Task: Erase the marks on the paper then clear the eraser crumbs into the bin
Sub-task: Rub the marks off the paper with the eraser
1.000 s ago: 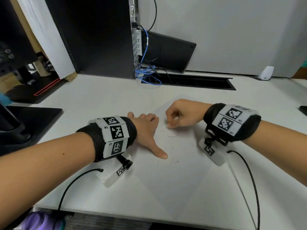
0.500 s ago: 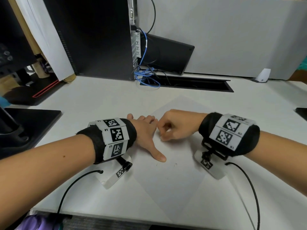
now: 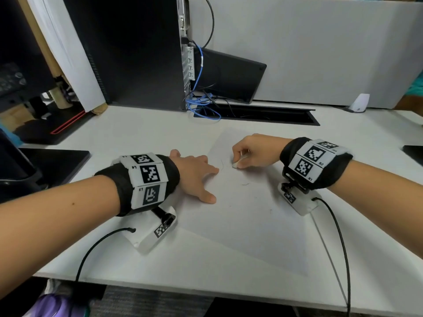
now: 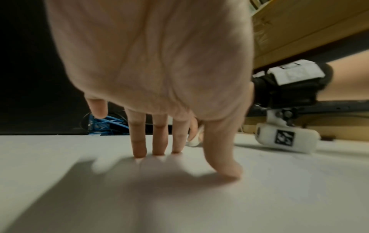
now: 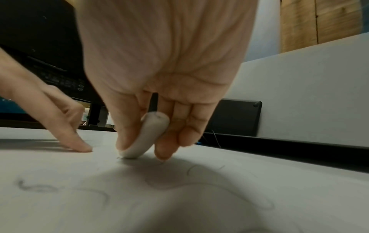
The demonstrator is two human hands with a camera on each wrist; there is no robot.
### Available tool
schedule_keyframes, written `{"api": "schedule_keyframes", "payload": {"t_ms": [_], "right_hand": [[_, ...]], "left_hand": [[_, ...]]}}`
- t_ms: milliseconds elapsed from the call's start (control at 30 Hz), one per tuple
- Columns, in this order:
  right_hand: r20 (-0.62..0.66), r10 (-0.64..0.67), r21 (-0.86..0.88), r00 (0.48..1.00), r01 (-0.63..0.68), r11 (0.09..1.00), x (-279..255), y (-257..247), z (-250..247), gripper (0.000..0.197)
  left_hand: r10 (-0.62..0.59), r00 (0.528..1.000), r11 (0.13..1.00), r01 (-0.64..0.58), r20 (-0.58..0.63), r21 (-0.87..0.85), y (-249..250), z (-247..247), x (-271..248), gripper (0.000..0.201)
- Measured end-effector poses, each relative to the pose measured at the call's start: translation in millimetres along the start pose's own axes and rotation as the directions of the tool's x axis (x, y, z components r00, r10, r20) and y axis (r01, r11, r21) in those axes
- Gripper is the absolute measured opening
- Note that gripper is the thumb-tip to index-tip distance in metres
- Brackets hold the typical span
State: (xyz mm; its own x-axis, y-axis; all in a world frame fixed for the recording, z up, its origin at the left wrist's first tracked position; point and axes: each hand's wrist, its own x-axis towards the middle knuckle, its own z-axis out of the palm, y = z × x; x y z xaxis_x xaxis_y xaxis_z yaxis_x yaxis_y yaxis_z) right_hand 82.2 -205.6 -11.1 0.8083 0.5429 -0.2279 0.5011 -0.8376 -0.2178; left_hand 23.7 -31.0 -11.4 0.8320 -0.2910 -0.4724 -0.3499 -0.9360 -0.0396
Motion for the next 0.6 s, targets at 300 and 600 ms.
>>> {"api": "schedule_keyframes", "payload": {"t_ms": [300, 600], "right_hand": [[0.027, -0.068, -0.019, 0.997, 0.068, 0.998, -13, -16, -2, 0.014], [0.072, -0.134, 0.179, 0.988, 0.119, 0.977, -23, -25, 14, 0.016]], "left_hand": [[0.013, 0.986, 0.992, -0.034, -0.168, -0.121, 11, 14, 3, 0.070], [0.053, 0.998, 0.989, -0.047, 0.035, -0.138, 10, 2, 15, 0.102]]}}
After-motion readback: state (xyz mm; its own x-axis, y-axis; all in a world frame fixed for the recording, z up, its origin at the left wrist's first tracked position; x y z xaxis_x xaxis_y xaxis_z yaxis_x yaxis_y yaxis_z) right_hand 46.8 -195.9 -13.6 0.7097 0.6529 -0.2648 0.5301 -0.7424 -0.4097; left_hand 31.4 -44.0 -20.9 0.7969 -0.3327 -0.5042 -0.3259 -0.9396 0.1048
